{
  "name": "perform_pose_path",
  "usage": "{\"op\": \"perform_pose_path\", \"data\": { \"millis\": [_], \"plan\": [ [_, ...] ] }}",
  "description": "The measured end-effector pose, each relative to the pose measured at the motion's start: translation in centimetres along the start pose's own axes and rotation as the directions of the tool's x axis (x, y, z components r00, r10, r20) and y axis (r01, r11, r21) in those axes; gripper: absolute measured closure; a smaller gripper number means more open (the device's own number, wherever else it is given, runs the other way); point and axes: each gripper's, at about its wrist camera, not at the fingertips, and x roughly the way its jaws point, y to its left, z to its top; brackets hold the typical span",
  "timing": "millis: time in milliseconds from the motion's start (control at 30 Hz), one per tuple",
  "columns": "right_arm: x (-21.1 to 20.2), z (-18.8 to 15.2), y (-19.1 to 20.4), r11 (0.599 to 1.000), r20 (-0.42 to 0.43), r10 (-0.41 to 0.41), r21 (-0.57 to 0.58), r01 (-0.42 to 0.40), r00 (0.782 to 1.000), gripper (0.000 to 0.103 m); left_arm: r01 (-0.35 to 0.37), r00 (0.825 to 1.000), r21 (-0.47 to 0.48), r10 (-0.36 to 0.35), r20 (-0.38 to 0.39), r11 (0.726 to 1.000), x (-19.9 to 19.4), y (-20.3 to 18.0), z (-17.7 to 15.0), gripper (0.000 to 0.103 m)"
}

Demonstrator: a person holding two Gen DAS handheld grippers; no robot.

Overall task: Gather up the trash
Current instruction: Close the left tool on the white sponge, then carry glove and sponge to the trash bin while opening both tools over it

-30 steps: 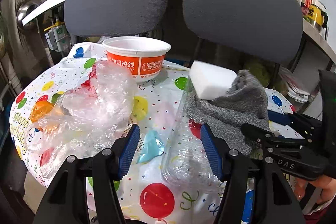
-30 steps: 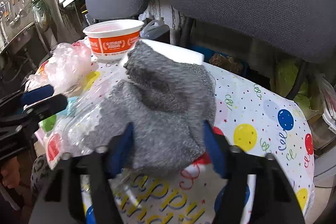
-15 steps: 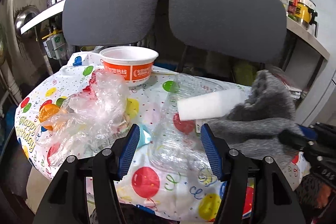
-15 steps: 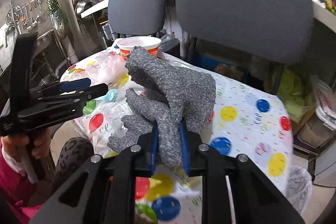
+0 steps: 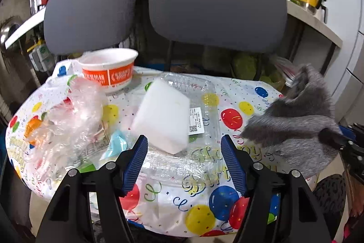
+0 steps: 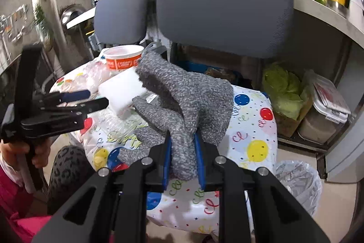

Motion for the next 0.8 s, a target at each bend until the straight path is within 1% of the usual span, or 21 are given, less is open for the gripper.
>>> {"op": "perform_pose_path", "data": {
  "millis": [67, 133, 267, 300, 367, 400, 533, 633, 667, 700, 733, 800],
  "plan": [
    [-0.2, 0.0, -0.5, 1.0, 0.01, 0.001, 0.018, -0.001, 1.0, 0.084, -0.003, 1.0, -0.039, 0.003, -0.009, 0.999, 0.6, 0.8, 0.1, 0.035],
    [-0.2, 0.0, -0.9, 1.0, 0.018, -0.001, 0.025, 0.001, 1.0, 0.084, -0.018, 1.0, -0.057, 0.017, -0.015, 0.998, 1.1, 1.4, 0.1, 0.035],
    [0.6, 0.3, -1.5, 0.998, 0.019, 0.011, 0.056, -0.012, 1.0, 0.084, -0.056, 0.998, -0.039, 0.055, -0.043, 0.998, 2.6, 1.8, -0.1, 0.035],
    [0.9, 0.4, -1.5, 0.998, 0.015, 0.015, 0.059, -0.016, 1.0, 0.084, -0.068, 0.997, -0.031, 0.066, -0.049, 0.997, 3.0, 1.8, -0.1, 0.032],
    [1.5, 0.5, -1.5, 0.998, 0.008, 0.021, 0.058, -0.021, 1.0, 0.084, -0.102, 0.993, -0.013, 0.101, -0.055, 0.995, 3.7, 1.7, -0.1, 0.02],
    [1.8, 0.6, -1.5, 0.998, 0.004, 0.023, 0.058, -0.023, 1.0, 0.084, -0.115, 0.992, -0.005, 0.114, -0.052, 0.993, 4.2, 1.6, -0.1, 0.019],
    [2.9, 1.0, -1.4, 0.998, -0.009, 0.035, 0.062, -0.034, 0.999, 0.084, -0.139, 0.987, 0.023, 0.141, -0.074, 0.99, 5.8, 1.6, -0.1, 0.019],
    [3.5, 1.2, -1.3, 0.997, -0.017, 0.041, 0.062, -0.039, 0.999, 0.084, -0.15, 0.985, 0.025, 0.152, -0.085, 0.988, 6.6, 1.9, -0.1, 0.019],
    [3.6, 1.3, -1.3, 0.997, -0.019, 0.043, 0.062, -0.041, 0.999, 0.084, -0.151, 0.984, 0.026, 0.153, -0.086, 0.988, 6.8, 2.0, -0.1, 0.021],
    [3.7, 1.3, -1.2, 0.997, -0.02, 0.044, 0.062, -0.043, 0.999, 0.084, -0.155, 0.984, 0.027, 0.157, -0.084, 0.987, 6.9, 2.0, -0.1, 0.03],
    [3.8, 1.3, -1.2, 0.997, -0.021, 0.044, 0.062, -0.043, 0.999, 0.084, -0.165, 0.983, 0.026, 0.166, -0.082, 0.986, 6.8, 2.0, -0.2, 0.03],
    [3.8, 1.4, -1.2, 0.997, -0.02, 0.046, 0.062, -0.044, 0.999, 0.084, -0.154, 0.986, 0.016, 0.155, -0.068, 0.988, 6.3, 2.2, -0.2, 0.035]
  ]
}}
